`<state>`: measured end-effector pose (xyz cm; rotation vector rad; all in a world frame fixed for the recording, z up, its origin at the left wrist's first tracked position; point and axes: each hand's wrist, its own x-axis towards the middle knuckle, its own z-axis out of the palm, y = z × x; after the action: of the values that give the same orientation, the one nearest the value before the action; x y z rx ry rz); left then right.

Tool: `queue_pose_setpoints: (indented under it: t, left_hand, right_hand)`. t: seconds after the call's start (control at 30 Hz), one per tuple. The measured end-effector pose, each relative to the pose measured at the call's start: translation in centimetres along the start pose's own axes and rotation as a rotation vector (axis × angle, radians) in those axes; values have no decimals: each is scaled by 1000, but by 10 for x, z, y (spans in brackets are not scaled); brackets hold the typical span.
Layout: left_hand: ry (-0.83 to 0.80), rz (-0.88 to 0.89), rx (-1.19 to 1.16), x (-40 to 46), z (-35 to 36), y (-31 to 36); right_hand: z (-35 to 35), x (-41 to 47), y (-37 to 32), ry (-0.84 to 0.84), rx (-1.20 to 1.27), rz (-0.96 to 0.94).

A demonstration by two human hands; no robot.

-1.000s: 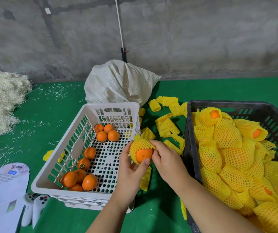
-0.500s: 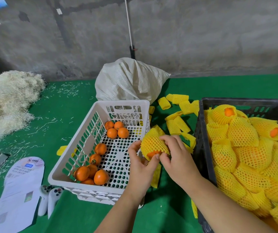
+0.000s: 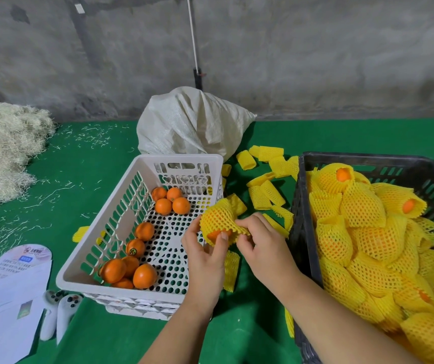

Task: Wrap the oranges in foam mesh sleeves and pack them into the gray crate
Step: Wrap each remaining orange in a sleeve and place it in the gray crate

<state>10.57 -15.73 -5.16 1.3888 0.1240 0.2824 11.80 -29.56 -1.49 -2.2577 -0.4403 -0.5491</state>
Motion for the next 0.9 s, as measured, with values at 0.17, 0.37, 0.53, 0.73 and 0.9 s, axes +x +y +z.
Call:
queue_pose_setpoints:
  t: [0.17,0.37,0.53,0.73,0.9]
  left_hand:
    - [33,33,51,1,-2,-3]
    - [-71,121,114,-2,-5,0]
    - [-214,217,366,-10,-7,-1]
    - [-175,205,469,-8,-7,2]
    - [-246,163,488,-4,-15,3]
  right_hand:
    - [2,-1,0,-42,33,-40]
    - [-6,3,3,-122,580,446]
    - [2,7,5,-371,820,753]
    - [-2,5,0,-377,694,618]
    - [-19,0,-7,-239,650,525]
